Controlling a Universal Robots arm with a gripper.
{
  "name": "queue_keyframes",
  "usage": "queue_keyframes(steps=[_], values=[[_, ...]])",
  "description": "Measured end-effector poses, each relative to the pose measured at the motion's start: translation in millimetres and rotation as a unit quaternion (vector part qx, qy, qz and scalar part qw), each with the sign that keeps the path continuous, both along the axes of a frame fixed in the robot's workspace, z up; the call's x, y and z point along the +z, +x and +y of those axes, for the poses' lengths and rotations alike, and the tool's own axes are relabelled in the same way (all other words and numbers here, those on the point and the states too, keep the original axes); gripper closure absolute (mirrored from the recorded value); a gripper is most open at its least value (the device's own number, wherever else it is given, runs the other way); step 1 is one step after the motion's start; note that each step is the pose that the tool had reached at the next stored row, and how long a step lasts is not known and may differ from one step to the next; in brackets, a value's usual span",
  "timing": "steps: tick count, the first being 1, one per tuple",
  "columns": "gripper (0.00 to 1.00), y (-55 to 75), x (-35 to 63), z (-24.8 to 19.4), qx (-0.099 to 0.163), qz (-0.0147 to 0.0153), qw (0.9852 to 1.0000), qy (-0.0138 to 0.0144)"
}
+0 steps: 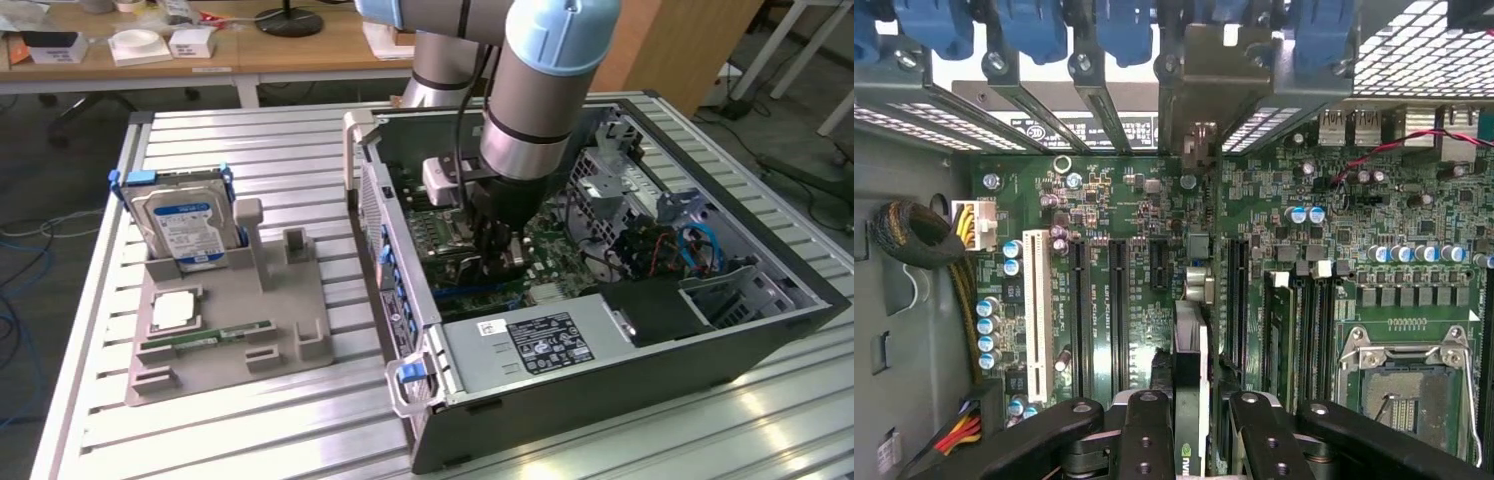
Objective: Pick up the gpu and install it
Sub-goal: 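Insert the gpu into the slot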
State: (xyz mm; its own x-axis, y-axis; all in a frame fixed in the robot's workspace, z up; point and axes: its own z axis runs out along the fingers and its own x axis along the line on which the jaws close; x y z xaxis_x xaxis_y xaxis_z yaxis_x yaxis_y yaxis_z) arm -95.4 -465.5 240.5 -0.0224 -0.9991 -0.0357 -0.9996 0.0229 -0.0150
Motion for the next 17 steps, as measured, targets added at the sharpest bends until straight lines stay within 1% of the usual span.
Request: queue_keyframes(steps=[10, 12, 14, 17], values=[[0.73, 0.2, -0.2, 0.2, 0.0, -0.0003, 1.0, 0.0006], [0.73, 0.4, 2.3, 0.4, 0.0, -0.001, 1.0, 0.0016], [0.73, 0.3, 6.1, 0.2, 0.0, -0.0002, 1.0, 0.0005], [0.73, 0.2, 6.0, 0.2, 0.0, -0.0003, 1.0, 0.0006]])
